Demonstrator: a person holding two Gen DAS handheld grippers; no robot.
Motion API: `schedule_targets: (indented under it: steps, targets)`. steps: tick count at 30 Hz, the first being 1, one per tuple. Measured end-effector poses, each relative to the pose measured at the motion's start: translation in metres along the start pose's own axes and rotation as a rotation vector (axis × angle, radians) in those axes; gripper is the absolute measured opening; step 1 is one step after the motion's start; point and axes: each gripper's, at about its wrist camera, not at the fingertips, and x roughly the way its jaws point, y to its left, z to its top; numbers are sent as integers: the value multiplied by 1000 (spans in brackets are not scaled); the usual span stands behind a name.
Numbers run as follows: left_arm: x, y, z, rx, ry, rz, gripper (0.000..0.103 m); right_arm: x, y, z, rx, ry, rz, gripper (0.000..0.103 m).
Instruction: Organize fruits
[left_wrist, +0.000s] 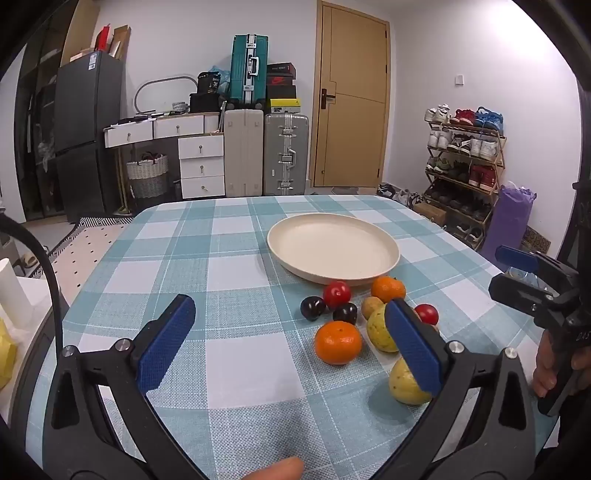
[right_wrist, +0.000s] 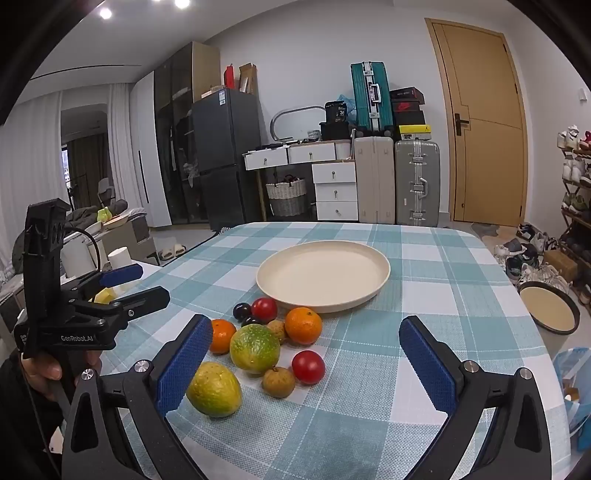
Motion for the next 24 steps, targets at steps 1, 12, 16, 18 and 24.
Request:
schedule_targets:
  steps: [1,12,16,18,24]
  targets:
    - [1,-1,0,1,2,-5,102,0,0,0,-2,-1,2,103]
    - [5,5,0,-12,0,0,102,3,-3,3,-6,-10,4,103]
    - [-1,1,0,-5,-3,-2,102,-1,-2,0,5,-11,6,103]
    - [-1,1,0,-4,-4,-7,102,0,-2,0,5,-12,5,103]
    - [-1,1,0,-3,-2,-9,102,-1,-2,-1,3,-12,2,103]
